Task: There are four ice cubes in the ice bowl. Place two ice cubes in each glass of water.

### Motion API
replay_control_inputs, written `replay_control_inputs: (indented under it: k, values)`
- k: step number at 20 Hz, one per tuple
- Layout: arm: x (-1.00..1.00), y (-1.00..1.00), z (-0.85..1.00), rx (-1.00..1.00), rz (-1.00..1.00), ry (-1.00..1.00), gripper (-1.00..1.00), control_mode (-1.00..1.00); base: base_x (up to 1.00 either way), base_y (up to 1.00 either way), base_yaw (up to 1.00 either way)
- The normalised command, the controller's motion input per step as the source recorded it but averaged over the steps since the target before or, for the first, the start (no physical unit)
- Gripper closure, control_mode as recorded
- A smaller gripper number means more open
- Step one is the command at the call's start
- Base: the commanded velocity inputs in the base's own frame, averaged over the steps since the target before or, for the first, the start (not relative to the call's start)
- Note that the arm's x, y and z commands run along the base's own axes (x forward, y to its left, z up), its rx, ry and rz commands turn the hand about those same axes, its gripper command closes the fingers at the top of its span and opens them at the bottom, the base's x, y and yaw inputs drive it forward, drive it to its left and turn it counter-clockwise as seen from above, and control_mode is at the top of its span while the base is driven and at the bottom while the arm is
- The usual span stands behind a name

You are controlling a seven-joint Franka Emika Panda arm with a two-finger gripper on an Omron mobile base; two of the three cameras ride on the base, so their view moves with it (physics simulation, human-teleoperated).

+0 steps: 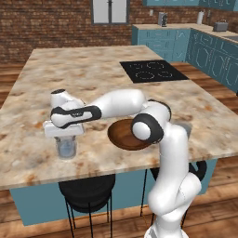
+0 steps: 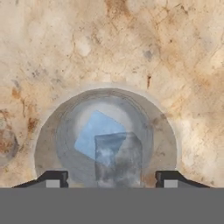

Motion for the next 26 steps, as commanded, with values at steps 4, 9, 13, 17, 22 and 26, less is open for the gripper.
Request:
replay_control_inputs:
  k: [4, 9, 13, 17, 22, 26]
  values:
    - [0.05, 0.00, 0.00, 0.00, 0.00, 0.00, 1.00, -1.00, 0.00, 0.00, 0.00]
    - [-0.02, 0.00, 0.31, 0.00, 0.00, 0.00, 1.00, -1.00, 0.00, 0.00, 0.00]
    - [-0.55, -0.67, 0.70, -0.04, 0.02, 0.00, 1.00, -1.00, 0.00, 0.00, 0.00]
    - [-0.99, -1.00, 0.51, -0.05, 0.12, -0.05, 1.00, -1.00, 0.00, 0.00, 0.00]
    - [-0.99, -1.00, 0.13, 0.00, 0.08, -0.13, -1.00, -1.00, 0.00, 0.00, 0.00]
    - [-0.84, -0.98, 0.12, 0.01, 0.06, -0.16, -1.00, -1.00, 0.00, 0.00, 0.00]
